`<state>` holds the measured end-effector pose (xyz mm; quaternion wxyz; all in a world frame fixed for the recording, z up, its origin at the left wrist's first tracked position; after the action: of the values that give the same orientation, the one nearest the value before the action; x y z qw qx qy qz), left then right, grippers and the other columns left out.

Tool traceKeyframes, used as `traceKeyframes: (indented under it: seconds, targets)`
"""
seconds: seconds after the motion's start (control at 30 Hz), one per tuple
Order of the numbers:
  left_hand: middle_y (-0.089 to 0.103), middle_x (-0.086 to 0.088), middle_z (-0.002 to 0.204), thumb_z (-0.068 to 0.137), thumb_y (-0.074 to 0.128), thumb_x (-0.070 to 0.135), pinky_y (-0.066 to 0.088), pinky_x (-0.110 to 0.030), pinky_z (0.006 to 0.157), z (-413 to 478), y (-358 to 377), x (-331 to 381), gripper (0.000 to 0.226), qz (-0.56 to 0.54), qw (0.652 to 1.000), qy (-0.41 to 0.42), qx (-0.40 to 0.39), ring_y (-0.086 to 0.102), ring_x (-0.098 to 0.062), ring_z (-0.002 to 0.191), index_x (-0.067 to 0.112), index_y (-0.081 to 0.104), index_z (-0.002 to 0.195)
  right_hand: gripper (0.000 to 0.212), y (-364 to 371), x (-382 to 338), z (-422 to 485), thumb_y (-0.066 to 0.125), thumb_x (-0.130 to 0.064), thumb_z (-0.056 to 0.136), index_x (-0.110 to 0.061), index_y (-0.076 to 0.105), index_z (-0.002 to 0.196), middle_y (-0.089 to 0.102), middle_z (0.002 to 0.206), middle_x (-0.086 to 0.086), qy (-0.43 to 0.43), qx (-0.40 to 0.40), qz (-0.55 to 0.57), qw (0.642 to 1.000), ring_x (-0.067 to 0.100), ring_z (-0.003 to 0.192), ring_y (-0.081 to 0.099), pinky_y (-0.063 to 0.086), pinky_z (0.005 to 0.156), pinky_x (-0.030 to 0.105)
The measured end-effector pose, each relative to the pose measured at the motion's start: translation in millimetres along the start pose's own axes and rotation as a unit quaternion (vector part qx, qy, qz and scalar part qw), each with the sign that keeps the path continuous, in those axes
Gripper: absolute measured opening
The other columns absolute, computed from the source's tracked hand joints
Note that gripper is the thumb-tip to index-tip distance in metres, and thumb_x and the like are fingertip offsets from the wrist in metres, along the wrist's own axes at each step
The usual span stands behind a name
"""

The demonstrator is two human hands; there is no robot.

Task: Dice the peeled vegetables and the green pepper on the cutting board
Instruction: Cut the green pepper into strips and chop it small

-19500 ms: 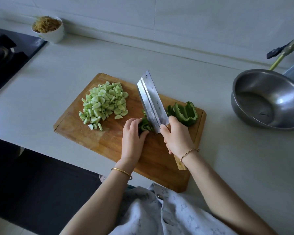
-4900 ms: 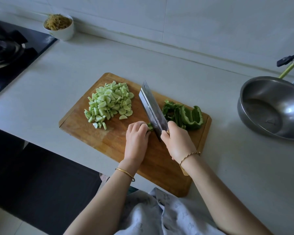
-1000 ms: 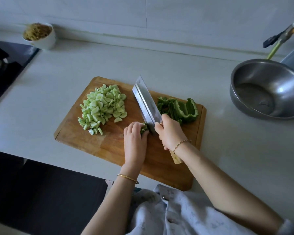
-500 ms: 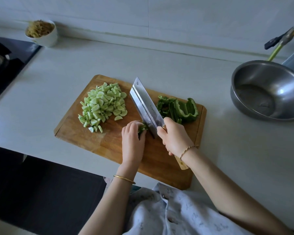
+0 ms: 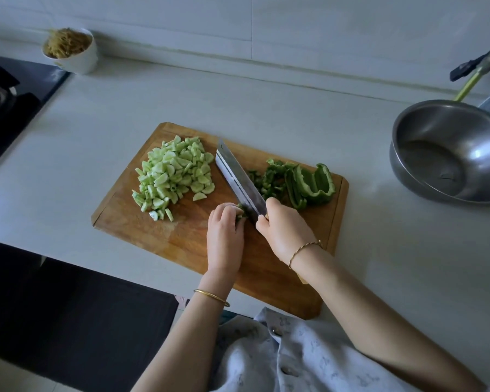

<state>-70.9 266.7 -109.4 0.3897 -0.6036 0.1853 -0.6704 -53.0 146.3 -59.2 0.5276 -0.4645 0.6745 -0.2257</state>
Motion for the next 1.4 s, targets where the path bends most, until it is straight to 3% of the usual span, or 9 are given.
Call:
traceKeyframes:
  seconds: [0.17, 0.27, 0.53, 0.7, 0.93, 1.1, 1.2, 1.3, 1.4]
  targets:
    - [0.064, -0.008, 0.107, 0.085, 0.064, 0.001, 0.035, -0.021, 0.089, -1.5, 1.2, -0.8, 0.005, -0.001, 1.0, 0.012, -0.008, 0.055, -0.022, 0.102, 0.003, 0.064, 0.09, 0.017, 5.8, 11.4, 7.3, 0.04, -0.024, 0.1, -0.01, 0.046, 0.094, 0.052, 0.074, 0.004, 0.056, 0.019, 0.128, 0.99, 0.021, 0.061, 0.054, 0.055, 0.055, 0.042]
    - [0.064, -0.007, 0.107, 0.085, 0.065, 0.001, 0.034, -0.02, 0.089, -3.6, 0.3, -1.8, 0.008, -0.007, 1.0, 0.013, -0.004, 0.055, -0.023, 0.103, 0.004, 0.063, 0.092, 0.017, 8.3, 15.9, 10.9, 0.042, -0.024, 0.101, -0.01, 0.045, 0.092, 0.051, 0.072, 0.007, 0.073, 0.026, 0.206, 0.976, 0.017, 0.051, 0.048, 0.046, 0.04, 0.028]
    - [0.063, -0.006, 0.105, 0.083, 0.067, 0.002, 0.039, -0.024, 0.085, -3.6, -1.7, -2.6, 0.012, -0.033, 0.999, -0.019, 0.008, 0.055, -0.02, 0.099, 0.004, 0.063, 0.094, 0.021, -3.8, 17.1, -3.6, 0.042, -0.025, 0.101, -0.007, 0.045, 0.091, 0.052, 0.071, 0.007, 0.025, 0.042, 0.188, 0.981, 0.016, 0.048, 0.048, 0.044, 0.037, 0.023]
    - [0.062, -0.003, 0.099, 0.082, 0.067, -0.001, 0.048, -0.033, 0.081, -2.4, -4.1, -1.1, 0.01, -0.057, 0.998, -0.018, 0.017, 0.056, -0.02, 0.093, 0.004, 0.061, 0.088, 0.026, 3.6, 16.4, -8.2, 0.042, -0.026, 0.101, -0.022, 0.035, 0.076, 0.048, 0.069, 0.001, 0.022, 0.021, 0.159, 0.987, 0.013, 0.048, 0.046, 0.044, 0.041, 0.024]
    - [0.061, -0.003, 0.095, 0.083, 0.065, -0.002, 0.05, -0.037, 0.078, -0.3, -2.9, -3.4, 0.009, -0.06, 0.998, -0.022, 0.009, 0.056, -0.021, 0.089, 0.005, 0.06, 0.086, 0.011, 2.2, 11.7, -5.6, 0.041, -0.027, 0.101, -0.016, 0.043, 0.099, 0.052, 0.074, 0.001, 0.026, -0.009, 0.128, 0.991, 0.015, 0.052, 0.053, 0.054, 0.047, 0.031]
    - [0.06, -0.003, 0.092, 0.082, 0.062, -0.005, 0.05, -0.037, 0.075, 1.4, -1.6, -3.0, 0.01, -0.056, 0.998, -0.016, 0.006, 0.056, -0.022, 0.086, 0.004, 0.059, 0.083, 0.021, 3.3, 9.0, -3.4, 0.04, -0.027, 0.101, -0.013, 0.046, 0.115, 0.058, 0.085, 0.005, 0.044, -0.02, 0.11, 0.993, 0.018, 0.065, 0.059, 0.059, 0.06, 0.039]
    - [0.06, -0.003, 0.09, 0.082, 0.062, -0.005, 0.05, -0.037, 0.073, 2.4, -1.0, -3.2, 0.01, -0.052, 0.999, -0.01, 0.004, 0.056, -0.022, 0.084, 0.004, 0.058, 0.081, 0.016, 5.9, 0.8, -1.8, 0.04, -0.027, 0.101, -0.013, 0.046, 0.104, 0.055, 0.08, 0.002, 0.038, -0.011, 0.085, 0.996, 0.023, 0.074, 0.063, 0.059, 0.067, 0.045]
    - [0.06, -0.003, 0.092, 0.083, 0.063, -0.003, 0.05, -0.038, 0.075, 1.0, -1.2, -3.5, 0.009, -0.051, 0.999, -0.01, 0.0, 0.056, -0.021, 0.086, 0.005, 0.059, 0.083, 0.013, 8.8, -2.0, 0.2, 0.04, -0.026, 0.101, -0.016, 0.041, 0.094, 0.048, 0.074, -0.003, 0.04, 0.009, 0.074, 0.996, 0.024, 0.074, 0.063, 0.059, 0.065, 0.044]
    - [0.059, 0.0, 0.092, 0.083, 0.063, -0.003, 0.05, -0.036, 0.076, -1.2, -1.7, -3.0, 0.011, -0.051, 0.999, -0.011, 0.001, 0.055, -0.02, 0.086, 0.006, 0.057, 0.082, 0.014, 10.7, 8.4, 2.6, 0.041, -0.027, 0.101, -0.014, 0.045, 0.098, 0.054, 0.078, 0.002, 0.067, 0.012, 0.146, 0.987, 0.018, 0.061, 0.059, 0.058, 0.053, 0.036]
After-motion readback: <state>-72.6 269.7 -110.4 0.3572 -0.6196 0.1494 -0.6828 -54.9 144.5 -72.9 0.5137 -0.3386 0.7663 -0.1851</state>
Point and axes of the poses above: each hand's wrist, its own z-axis towards the middle knuckle, its own y-axis out of the palm, x = y × z, the point moved 5 cm from there along z, towards the middle knuckle
